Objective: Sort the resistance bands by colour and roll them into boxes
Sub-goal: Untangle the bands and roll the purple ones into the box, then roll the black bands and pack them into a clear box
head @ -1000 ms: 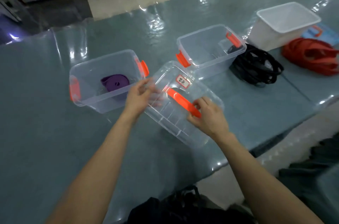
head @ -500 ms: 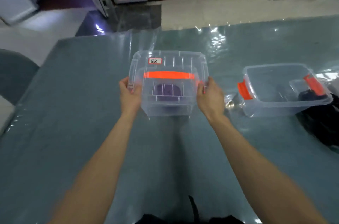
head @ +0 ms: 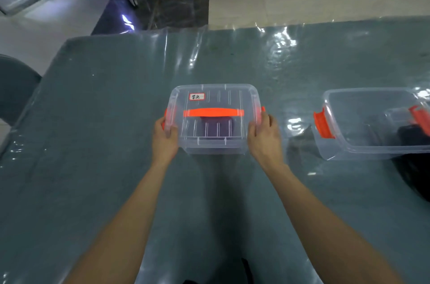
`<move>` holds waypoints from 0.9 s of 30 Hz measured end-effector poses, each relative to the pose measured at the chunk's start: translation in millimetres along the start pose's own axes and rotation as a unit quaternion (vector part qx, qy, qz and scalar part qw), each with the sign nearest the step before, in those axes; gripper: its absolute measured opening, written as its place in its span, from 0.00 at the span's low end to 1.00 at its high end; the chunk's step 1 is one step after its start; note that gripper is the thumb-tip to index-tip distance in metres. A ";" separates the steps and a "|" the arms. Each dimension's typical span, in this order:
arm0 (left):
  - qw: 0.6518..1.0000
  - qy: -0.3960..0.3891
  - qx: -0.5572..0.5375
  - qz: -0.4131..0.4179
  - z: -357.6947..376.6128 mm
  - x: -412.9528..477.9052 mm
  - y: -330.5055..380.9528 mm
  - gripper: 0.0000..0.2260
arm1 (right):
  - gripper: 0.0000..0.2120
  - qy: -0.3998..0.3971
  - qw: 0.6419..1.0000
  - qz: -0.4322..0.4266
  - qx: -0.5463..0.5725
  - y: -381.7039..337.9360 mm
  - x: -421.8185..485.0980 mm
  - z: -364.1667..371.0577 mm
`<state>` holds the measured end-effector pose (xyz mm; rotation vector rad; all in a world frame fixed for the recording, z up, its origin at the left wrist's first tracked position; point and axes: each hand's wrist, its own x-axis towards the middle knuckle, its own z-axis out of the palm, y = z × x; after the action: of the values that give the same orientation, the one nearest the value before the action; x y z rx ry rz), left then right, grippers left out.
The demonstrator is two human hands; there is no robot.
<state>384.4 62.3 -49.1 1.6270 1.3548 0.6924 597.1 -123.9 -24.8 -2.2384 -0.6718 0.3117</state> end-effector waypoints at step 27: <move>0.971 0.040 0.231 0.054 -16.3 -31.9 41.6 0.22 | 0.23 -0.041 0.987 -0.052 -0.145 -14.4 -3.1 -28.6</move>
<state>382.2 35.5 -1.2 2.0692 1.5787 0.5331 601.2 -134.8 5.2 -2.4642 -0.9262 0.2676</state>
